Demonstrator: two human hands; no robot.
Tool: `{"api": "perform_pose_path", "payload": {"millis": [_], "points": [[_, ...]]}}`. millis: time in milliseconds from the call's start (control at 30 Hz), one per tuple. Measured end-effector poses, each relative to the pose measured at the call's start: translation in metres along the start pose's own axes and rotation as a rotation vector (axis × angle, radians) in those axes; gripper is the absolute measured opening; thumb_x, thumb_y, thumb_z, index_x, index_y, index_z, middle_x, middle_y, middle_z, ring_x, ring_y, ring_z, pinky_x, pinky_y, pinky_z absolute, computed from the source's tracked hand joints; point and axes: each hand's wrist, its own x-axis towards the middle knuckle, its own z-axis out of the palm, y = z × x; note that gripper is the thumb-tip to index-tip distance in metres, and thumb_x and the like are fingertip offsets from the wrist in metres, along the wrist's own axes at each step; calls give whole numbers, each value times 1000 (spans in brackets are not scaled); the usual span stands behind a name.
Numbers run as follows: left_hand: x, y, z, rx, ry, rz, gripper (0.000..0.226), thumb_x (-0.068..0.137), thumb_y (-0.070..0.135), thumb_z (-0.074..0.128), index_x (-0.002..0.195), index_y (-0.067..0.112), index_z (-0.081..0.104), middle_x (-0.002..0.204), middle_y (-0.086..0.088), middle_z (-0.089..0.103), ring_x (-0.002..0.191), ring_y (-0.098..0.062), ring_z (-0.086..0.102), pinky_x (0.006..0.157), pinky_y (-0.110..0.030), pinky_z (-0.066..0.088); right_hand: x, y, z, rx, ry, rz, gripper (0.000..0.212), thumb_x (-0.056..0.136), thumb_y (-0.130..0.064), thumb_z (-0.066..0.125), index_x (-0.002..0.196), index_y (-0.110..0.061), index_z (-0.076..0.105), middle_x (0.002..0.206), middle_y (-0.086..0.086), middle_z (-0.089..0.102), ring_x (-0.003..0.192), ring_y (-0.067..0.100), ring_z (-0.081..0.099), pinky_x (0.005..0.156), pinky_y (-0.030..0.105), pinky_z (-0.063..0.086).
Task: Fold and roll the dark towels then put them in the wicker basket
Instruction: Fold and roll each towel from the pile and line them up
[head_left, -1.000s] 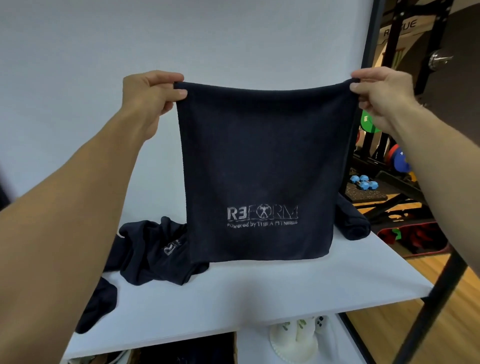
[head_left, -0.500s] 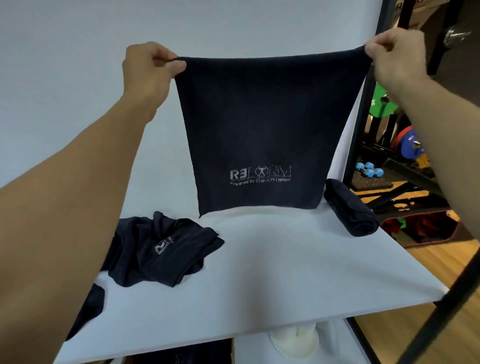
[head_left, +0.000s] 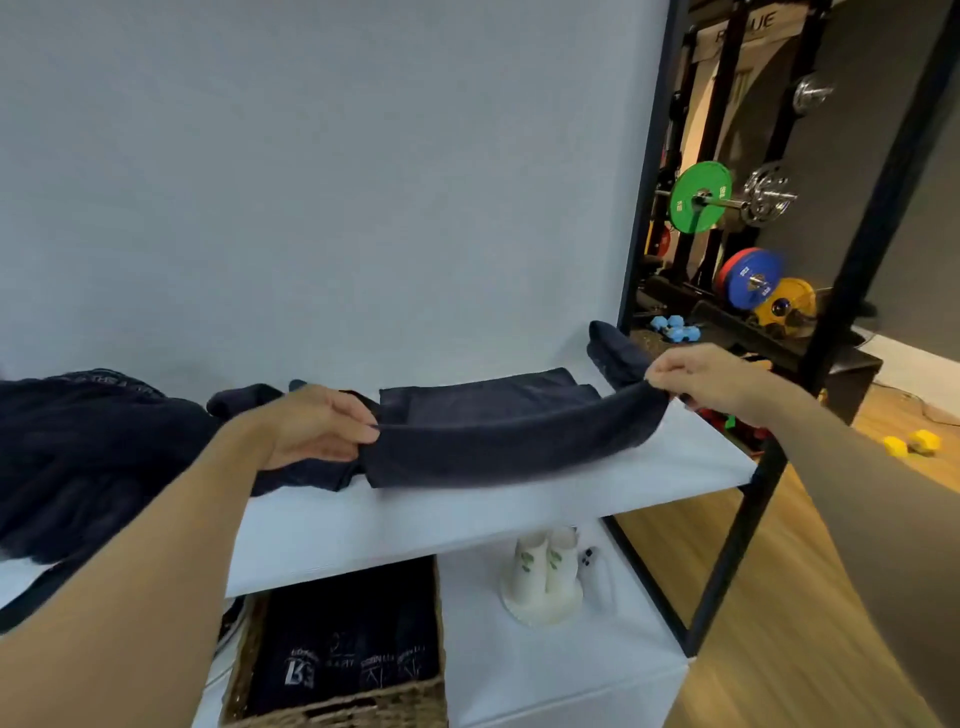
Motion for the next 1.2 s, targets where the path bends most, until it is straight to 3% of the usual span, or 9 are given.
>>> {"api": "perform_pose_path", "payload": {"millis": [200, 433, 700, 767, 867, 967, 1033, 1100, 1200], "points": [[8, -21, 12, 128, -305, -237, 10, 82, -1, 71, 83, 9, 70, 87, -8, 68, 85, -20, 67, 84, -32, 53, 0, 30, 18, 63, -404, 278, 12, 92, -20, 63, 98, -16, 72, 94, 5, 64, 83, 16, 53, 70, 29, 43], [75, 18, -12, 24, 273, 31, 10, 84, 4, 71, 94, 3, 70, 96, -13, 75, 89, -26, 71, 83, -34, 55, 88, 7, 14, 159, 41, 103, 13, 95, -18, 57, 97, -14, 70, 67, 9, 54, 62, 17, 46, 54, 26, 38], [196, -1, -21, 140, 583, -66, 7, 84, 3, 72, 90, 3, 70, 88, -14, 71, 67, -20, 65, 60, -25, 52, 228, 17, 63, -85, 141, 89, 11, 94, -9, 55, 92, -10, 66, 69, 5, 65, 60, 11, 62, 52, 21, 40], [221, -16, -18, 291, 576, -126, 7, 82, 5, 73, 88, 3, 72, 84, -11, 71, 74, -23, 66, 68, -29, 53, 253, 25, 86, -126, 130, 164, 14, 93, -6, 52, 91, -9, 65, 80, 10, 69, 65, 16, 66, 54, 25, 46], [231, -24, -6, 579, 591, -136, 14, 84, 9, 70, 98, 6, 71, 101, -11, 68, 96, -26, 63, 79, -31, 47, 258, 33, 116, -282, 159, 173, 22, 93, -9, 47, 108, -13, 62, 104, 9, 65, 88, 27, 63, 77, 35, 53], [232, -18, 30, 825, 624, 177, 30, 93, 28, 61, 119, 13, 61, 125, -9, 59, 112, -28, 55, 95, -38, 42, 243, 19, 157, -317, 167, -169, 30, 99, -24, 49, 127, -17, 56, 128, 3, 57, 111, 27, 58, 92, 35, 46], [229, -20, 66, 877, 424, 320, 47, 97, 45, 49, 136, 18, 51, 142, -7, 49, 131, -26, 44, 108, -41, 33, 229, 5, 181, -312, -3, -352, 41, 101, -39, 44, 138, -22, 49, 143, -1, 49, 130, 20, 47, 109, 37, 35], [226, -33, 88, 1008, 250, 270, 62, 98, 58, 27, 151, 25, 28, 160, -2, 24, 148, -21, 18, 120, -42, 14, 227, 5, 190, -452, -149, -350, 51, 102, -50, 30, 147, -28, 36, 155, -5, 35, 143, 14, 28, 119, 39, 17], [218, -46, 80, 1064, 229, 183, 78, 88, 70, 6, 155, 29, 10, 164, 3, 7, 151, -18, 2, 122, -41, -1, 236, 18, 175, -544, -175, -258, 56, 102, -55, 21, 150, -29, 31, 158, -5, 28, 146, 14, 20, 119, 42, 8]]}}
